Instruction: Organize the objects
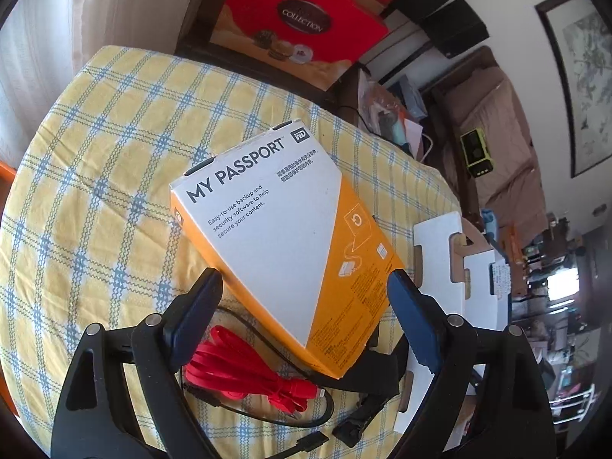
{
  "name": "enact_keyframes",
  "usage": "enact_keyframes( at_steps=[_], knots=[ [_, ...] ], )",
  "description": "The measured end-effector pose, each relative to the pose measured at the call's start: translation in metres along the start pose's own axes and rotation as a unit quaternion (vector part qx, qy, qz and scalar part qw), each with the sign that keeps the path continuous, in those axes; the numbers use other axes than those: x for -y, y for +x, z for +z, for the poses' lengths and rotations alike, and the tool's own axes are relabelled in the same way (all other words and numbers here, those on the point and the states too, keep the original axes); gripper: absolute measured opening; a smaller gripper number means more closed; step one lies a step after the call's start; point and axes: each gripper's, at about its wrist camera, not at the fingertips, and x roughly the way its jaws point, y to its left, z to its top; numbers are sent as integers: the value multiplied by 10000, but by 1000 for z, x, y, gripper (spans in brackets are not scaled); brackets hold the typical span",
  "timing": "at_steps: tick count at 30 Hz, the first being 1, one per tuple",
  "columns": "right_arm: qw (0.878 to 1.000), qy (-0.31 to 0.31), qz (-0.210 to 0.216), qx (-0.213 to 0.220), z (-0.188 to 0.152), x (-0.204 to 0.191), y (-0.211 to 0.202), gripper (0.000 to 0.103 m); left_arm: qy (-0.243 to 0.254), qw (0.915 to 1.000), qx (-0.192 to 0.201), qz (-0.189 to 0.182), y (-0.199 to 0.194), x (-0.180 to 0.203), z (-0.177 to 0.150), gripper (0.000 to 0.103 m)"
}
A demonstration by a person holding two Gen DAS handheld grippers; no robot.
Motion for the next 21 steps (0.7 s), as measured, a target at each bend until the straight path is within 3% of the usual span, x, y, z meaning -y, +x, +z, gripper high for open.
enact_keyframes(
  at_steps=[7,10,17,21],
  knots=[
    [10000,33,-51,28,0,5,-5,20,15,10000,-50,62,5,-3,-2,86],
    [9998,86,-138,104,0,9,-15,36,-1,9999,-58,84,5,-5,-3,86],
    [9979,-135,-368,515,13,0,-57,37,55,10000,-64,26,3,-6,-3,86],
    [9965,-344,-208,733,32,-18,-75,38,96,9999,-50,-23,1,-4,-4,86]
  ],
)
